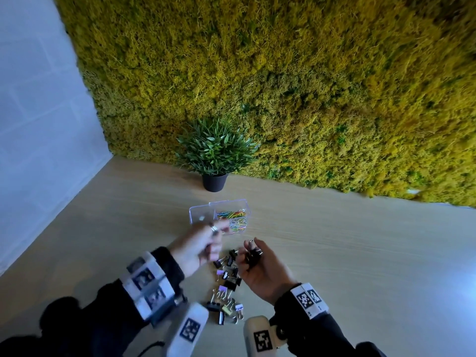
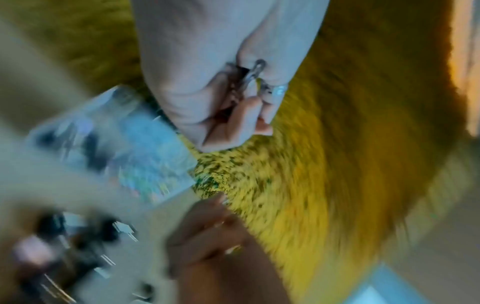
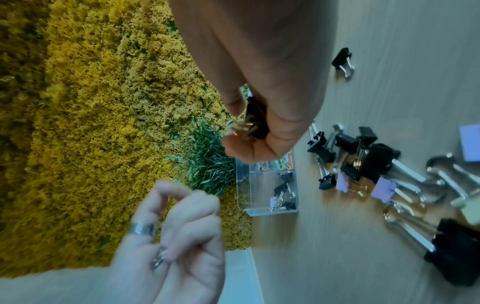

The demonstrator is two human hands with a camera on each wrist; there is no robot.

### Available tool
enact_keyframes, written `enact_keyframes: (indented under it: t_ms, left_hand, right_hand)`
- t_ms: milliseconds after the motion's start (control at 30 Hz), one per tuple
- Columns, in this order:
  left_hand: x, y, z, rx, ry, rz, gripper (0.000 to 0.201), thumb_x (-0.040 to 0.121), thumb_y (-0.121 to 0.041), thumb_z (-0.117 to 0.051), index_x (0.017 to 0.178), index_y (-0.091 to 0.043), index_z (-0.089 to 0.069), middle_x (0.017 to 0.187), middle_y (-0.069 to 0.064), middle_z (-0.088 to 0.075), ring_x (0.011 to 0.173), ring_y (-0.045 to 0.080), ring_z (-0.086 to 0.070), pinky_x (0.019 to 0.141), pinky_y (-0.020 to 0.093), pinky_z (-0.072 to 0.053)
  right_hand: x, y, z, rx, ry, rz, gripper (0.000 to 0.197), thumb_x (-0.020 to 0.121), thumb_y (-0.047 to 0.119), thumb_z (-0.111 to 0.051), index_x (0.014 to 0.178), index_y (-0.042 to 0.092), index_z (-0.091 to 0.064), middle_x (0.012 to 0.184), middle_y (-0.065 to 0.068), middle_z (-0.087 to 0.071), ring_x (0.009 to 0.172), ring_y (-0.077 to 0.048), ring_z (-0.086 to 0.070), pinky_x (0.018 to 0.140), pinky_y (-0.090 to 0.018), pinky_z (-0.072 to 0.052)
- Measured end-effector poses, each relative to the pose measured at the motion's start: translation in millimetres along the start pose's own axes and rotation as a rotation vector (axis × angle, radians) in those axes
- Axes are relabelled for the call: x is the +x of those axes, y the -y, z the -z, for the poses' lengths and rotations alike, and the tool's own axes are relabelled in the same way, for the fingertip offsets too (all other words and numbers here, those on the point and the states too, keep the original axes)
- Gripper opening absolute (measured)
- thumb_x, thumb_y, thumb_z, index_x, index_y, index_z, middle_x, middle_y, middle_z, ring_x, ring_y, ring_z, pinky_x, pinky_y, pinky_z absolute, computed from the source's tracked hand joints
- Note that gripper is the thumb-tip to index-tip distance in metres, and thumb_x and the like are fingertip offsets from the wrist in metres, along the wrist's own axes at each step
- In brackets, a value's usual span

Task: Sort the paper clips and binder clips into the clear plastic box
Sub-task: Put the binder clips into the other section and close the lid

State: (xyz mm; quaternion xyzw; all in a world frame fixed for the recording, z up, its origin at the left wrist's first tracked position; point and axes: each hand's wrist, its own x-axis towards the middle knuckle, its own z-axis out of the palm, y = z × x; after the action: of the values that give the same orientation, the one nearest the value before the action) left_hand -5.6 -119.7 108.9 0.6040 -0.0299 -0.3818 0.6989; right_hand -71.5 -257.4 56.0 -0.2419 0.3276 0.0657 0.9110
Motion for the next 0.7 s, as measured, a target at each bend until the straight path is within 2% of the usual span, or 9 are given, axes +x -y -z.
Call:
enact_keyframes:
  t_ms: [100, 167, 267, 333, 433, 500, 600, 667, 700]
  left_hand:
    - [8.8, -14.5, 22.8, -0.653, -0.011, 0.194, 0.025, 0.091, -0.017, -0.04, 0.075, -0.006, -0.057, 0.051, 0.002, -0.052, 0.043, 0.012, -0.051, 0.041, 0.019, -0.049]
    - [17.1, -17.8, 32.5, -0.775, -0.065, 0.168, 0.032, 0.094, -0.018, -0.037, 0.088, 0.004, -0.058, 0.074, 0.015, -0.061, 0.069, 0.022, -0.061, 0.068, 0.033, -0.058]
    - [22.0, -17.6, 39.2, -0.797, -0.116, 0.16, 0.045, 0.096, -0.024, -0.035, 0.116, 0.015, -0.045, 0.111, 0.031, -0.053, 0.113, 0.039, -0.051, 0.104, 0.045, -0.038]
    - [24.8, -15.9, 46.1, -0.819, -0.124, 0.145, 0.057, 0.096, -0.029, -0.037, 0.125, 0.02, -0.033, 0.131, 0.037, -0.039, 0.129, 0.044, -0.037, 0.113, 0.048, -0.027]
    - [26.5, -16.4, 54.5, -0.873, -0.119, 0.129, 0.072, 0.095, -0.035, -0.036, 0.14, 0.015, -0.01, 0.142, 0.038, -0.025, 0.135, 0.043, -0.028, 0.113, 0.049, -0.025]
    - [25.5, -17.8, 56.8, -0.839, -0.087, 0.12, 0.072, 0.095, -0.036, -0.035, 0.143, 0.01, -0.008, 0.146, 0.035, -0.021, 0.133, 0.043, -0.032, 0.107, 0.048, -0.033]
    - [22.2, -18.1, 56.1, -0.494, -0.117, 0.07, 0.05, 0.097, -0.027, -0.033, 0.14, -0.002, -0.03, 0.143, 0.018, -0.038, 0.107, 0.034, -0.058, 0.077, 0.037, -0.056]
    - [23.4, -16.2, 57.0, -0.101, -0.274, -0.071, 0.034, 0.096, -0.012, -0.038, 0.13, -0.008, -0.045, 0.136, 0.012, -0.048, 0.089, 0.024, -0.062, 0.058, 0.027, -0.056]
    - [26.4, -14.5, 59.7, 0.094, -0.353, -0.138, 0.035, 0.093, -0.006, -0.043, 0.127, -0.011, -0.048, 0.136, 0.011, -0.048, 0.09, 0.022, -0.06, 0.058, 0.026, -0.055]
  right_hand:
    - [-3.0, 6.2, 5.1, 0.043, 0.023, 0.043, 0.043, 0.086, 0.039, -0.049, 0.066, 0.005, -0.064, 0.058, -0.007, -0.057, 0.049, -0.02, -0.06, 0.045, -0.019, -0.048]
    - [-3.0, 9.7, 8.1, 0.078, 0.014, 0.081, 0.053, 0.088, 0.045, -0.046, 0.068, 0.001, -0.068, 0.061, -0.01, -0.061, 0.052, -0.023, -0.063, 0.053, -0.023, -0.054]
    - [-2.7, 13.5, 8.6, 0.13, 0.015, 0.115, 0.059, 0.093, 0.035, -0.039, 0.066, -0.006, -0.07, 0.063, -0.015, -0.066, 0.053, -0.025, -0.067, 0.057, -0.031, -0.058]
    - [-1.8, 15.7, 7.3, 0.129, 0.027, 0.127, 0.061, 0.096, 0.025, -0.033, 0.06, -0.007, -0.07, 0.063, -0.017, -0.069, 0.052, -0.025, -0.068, 0.056, -0.032, -0.058]
    - [0.5, 19.2, 6.1, 0.117, 0.038, 0.117, 0.065, 0.098, 0.022, -0.029, 0.057, -0.007, -0.07, 0.064, -0.018, -0.07, 0.053, -0.027, -0.068, 0.056, -0.033, -0.058]
    - [3.8, 20.9, 5.9, 0.112, 0.033, 0.097, 0.064, 0.099, 0.023, -0.029, 0.061, -0.007, -0.071, 0.068, -0.02, -0.07, 0.056, -0.029, -0.069, 0.056, -0.035, -0.058]
    - [8.0, 22.8, 4.8, 0.118, 0.028, 0.072, 0.062, 0.099, 0.025, -0.029, 0.068, -0.009, -0.071, 0.073, -0.023, -0.069, 0.063, -0.034, -0.07, 0.056, -0.038, -0.06]
    - [9.7, 23.8, 4.1, 0.132, 0.037, 0.062, 0.061, 0.099, 0.024, -0.03, 0.07, -0.011, -0.07, 0.077, -0.025, -0.069, 0.067, -0.038, -0.07, 0.058, -0.041, -0.06]
    - [9.6, 24.0, 3.2, 0.137, 0.04, 0.059, 0.06, 0.099, 0.024, -0.03, 0.072, -0.011, -0.07, 0.079, -0.026, -0.069, 0.069, -0.039, -0.07, 0.059, -0.043, -0.06]
